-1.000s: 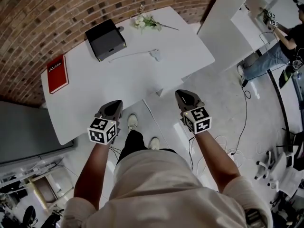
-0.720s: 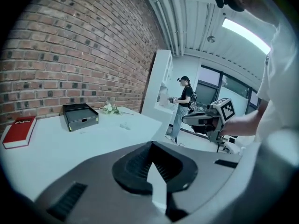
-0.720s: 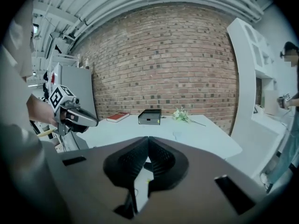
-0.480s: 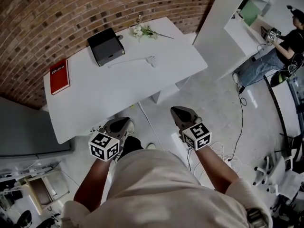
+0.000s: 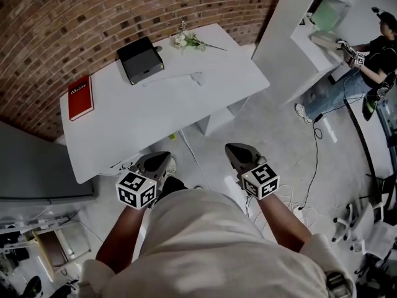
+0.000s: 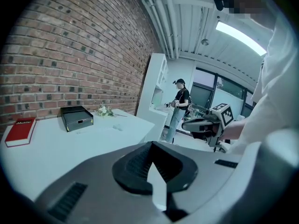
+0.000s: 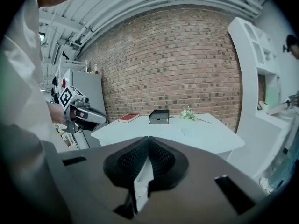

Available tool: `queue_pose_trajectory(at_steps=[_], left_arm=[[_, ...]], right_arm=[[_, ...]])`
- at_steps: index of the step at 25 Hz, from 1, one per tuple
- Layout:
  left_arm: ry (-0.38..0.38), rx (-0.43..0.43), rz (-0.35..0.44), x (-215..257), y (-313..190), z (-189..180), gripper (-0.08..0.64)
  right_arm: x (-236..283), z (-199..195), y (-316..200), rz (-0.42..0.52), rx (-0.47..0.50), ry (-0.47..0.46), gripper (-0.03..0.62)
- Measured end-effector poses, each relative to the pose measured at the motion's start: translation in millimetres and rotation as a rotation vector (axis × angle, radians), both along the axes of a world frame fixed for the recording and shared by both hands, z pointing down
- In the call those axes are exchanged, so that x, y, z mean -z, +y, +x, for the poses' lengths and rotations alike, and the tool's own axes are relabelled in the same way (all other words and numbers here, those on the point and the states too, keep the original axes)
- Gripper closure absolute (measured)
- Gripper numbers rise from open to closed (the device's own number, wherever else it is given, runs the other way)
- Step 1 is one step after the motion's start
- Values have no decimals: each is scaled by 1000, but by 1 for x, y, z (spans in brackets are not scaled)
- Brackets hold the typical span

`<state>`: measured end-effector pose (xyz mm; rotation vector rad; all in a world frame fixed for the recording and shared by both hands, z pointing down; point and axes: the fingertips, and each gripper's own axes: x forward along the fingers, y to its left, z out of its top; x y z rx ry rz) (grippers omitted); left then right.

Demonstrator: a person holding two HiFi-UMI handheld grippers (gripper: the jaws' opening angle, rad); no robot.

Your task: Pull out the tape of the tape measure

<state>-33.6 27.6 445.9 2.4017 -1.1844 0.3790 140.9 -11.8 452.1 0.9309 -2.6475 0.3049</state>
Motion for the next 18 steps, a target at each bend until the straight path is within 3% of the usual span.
queue_pose_trajectory(at_steps=[18], left_arm=[[12,-5,-2,-8,9,2,565]], right_arm=[[2,6,12,14,-45,-3,589]])
